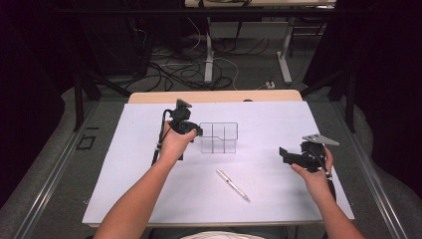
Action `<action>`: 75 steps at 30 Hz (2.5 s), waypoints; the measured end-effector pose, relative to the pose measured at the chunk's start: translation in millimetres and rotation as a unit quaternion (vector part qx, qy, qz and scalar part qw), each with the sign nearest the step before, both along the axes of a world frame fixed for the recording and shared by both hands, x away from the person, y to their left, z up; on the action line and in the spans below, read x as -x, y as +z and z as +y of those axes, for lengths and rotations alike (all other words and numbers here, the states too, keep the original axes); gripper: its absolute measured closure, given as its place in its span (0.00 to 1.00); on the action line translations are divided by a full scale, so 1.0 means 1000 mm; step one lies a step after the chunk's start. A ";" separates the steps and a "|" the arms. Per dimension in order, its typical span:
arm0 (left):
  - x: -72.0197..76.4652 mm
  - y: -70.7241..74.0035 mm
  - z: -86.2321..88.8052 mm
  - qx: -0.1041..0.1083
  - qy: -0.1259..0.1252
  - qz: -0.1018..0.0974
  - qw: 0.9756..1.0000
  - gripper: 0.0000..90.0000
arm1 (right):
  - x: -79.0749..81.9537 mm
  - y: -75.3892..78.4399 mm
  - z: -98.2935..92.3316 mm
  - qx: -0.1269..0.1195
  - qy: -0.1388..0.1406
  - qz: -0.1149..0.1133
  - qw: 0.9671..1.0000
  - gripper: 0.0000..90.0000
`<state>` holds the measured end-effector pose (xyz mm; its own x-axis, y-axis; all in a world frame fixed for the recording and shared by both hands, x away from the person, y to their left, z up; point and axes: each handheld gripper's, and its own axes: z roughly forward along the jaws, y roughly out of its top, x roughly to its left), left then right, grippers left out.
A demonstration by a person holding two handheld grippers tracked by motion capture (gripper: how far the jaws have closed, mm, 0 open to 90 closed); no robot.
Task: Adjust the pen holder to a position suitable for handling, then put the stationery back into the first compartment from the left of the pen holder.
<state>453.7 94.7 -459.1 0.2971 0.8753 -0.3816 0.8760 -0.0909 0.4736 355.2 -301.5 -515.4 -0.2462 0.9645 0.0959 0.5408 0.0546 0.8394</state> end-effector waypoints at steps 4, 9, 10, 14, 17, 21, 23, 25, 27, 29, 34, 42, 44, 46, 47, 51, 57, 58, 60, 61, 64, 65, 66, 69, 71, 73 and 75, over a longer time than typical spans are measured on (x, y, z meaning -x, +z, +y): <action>0.001 0.000 0.007 0.013 0.001 -0.009 1.000 0.79 | 0.000 0.000 0.001 -0.001 0.000 0.001 1.000 0.10; 0.003 -0.001 0.014 0.019 -0.006 -0.029 0.999 0.73 | 0.000 0.001 0.002 -0.003 -0.001 0.002 1.000 0.10; 0.003 -0.001 0.015 0.017 -0.010 -0.034 0.999 0.71 | 0.000 0.001 0.002 -0.004 -0.001 0.003 1.000 0.10; 0.006 -0.001 0.021 0.017 -0.015 -0.056 0.998 0.68 | -0.001 0.001 0.002 0.002 0.003 0.000 1.000 0.10; 0.008 0.000 0.030 0.025 -0.015 -0.073 0.997 0.64 | -0.001 0.001 0.004 0.001 0.004 -0.001 1.000 0.12; 0.012 -0.002 0.041 0.023 -0.016 -0.092 0.995 0.58 | -0.001 0.002 0.007 0.006 0.007 -0.005 1.000 0.13; 0.015 -0.003 0.045 0.023 -0.014 -0.103 0.994 0.56 | 0.000 0.003 0.009 0.009 0.014 -0.006 1.000 0.13; 0.018 -0.005 0.050 0.019 -0.021 -0.111 0.993 0.53 | 0.000 0.003 0.012 0.013 0.019 -0.008 1.000 0.14; 0.022 -0.007 0.054 0.017 -0.021 -0.124 0.992 0.50 | 0.001 0.004 0.015 0.015 0.024 -0.005 1.000 0.15; 0.025 -0.008 0.058 0.012 -0.022 -0.130 0.991 0.47 | 0.001 0.004 0.018 0.023 0.032 -0.008 0.999 0.16; 0.031 -0.010 0.067 0.005 -0.040 -0.159 0.986 0.40 | 0.001 0.005 0.025 0.032 0.049 -0.008 0.998 0.16; 0.046 -0.010 0.077 -0.006 -0.070 -0.216 0.974 0.34 | 0.004 0.009 0.034 0.038 0.068 -0.005 0.997 0.16; 0.050 -0.012 0.081 0.007 -0.067 -0.218 0.974 0.34 | 0.005 0.010 0.036 0.039 0.072 -0.004 0.997 0.16; 0.054 -0.013 0.084 0.013 -0.069 -0.224 0.972 0.33 | 0.006 0.012 0.038 0.042 0.077 -0.001 0.996 0.16; 0.056 -0.015 0.086 0.016 -0.066 -0.226 0.972 0.32 | 0.006 0.012 0.039 0.042 0.081 0.000 0.996 0.17; 0.063 -0.020 0.092 0.023 -0.056 -0.237 0.970 0.22 | 0.008 0.014 0.043 0.054 0.093 0.001 0.994 0.17; 0.069 -0.024 0.095 0.019 -0.056 -0.245 0.968 0.06 | 0.010 0.018 0.050 0.053 0.106 0.002 0.993 0.19; 0.070 -0.025 0.096 0.017 -0.057 -0.248 0.967 0.03 | 0.011 0.019 0.051 0.054 0.107 0.001 0.993 0.19; 0.072 -0.026 0.096 0.021 -0.055 -0.247 0.967 0.02 | 0.012 0.020 0.053 0.051 0.112 0.001 0.992 0.21; 0.073 -0.026 0.097 0.019 -0.055 -0.249 0.967 0.01 | 0.012 0.020 0.055 0.050 0.115 0.002 0.992 0.22; 0.075 -0.026 0.097 0.020 -0.050 -0.251 0.966 0.01 | 0.014 0.021 0.059 0.049 0.134 0.010 0.990 0.25; 0.075 -0.026 0.097 0.022 -0.051 -0.251 0.966 0.01 | 0.014 0.021 0.061 0.048 0.138 0.014 0.989 0.25; 0.076 -0.025 0.097 0.024 -0.051 -0.253 0.966 0.01 | 0.014 0.021 0.062 0.050 0.142 0.018 0.988 0.26; 0.078 -0.025 0.096 0.026 -0.054 -0.255 0.965 0.01 | 0.015 0.021 0.067 0.050 0.151 0.030 0.987 0.29; 0.079 -0.026 0.094 0.022 -0.058 -0.255 0.965 0.01 | 0.015 0.020 0.071 0.053 0.158 0.035 0.985 0.32; 0.080 -0.026 0.092 0.018 -0.062 -0.257 0.964 0.01 | 0.014 0.020 0.073 0.056 0.165 0.040 0.984 0.34; 0.081 -0.027 0.091 0.014 -0.063 -0.264 0.962 0.02 | 0.014 0.019 0.076 0.054 0.173 0.045 0.982 0.35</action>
<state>372.9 185.6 -486.0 0.5593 0.8113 -0.1705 0.4948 -0.1617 0.8538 341.1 -225.3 -496.5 -0.5557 0.8307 0.0334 0.5455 0.3340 0.7687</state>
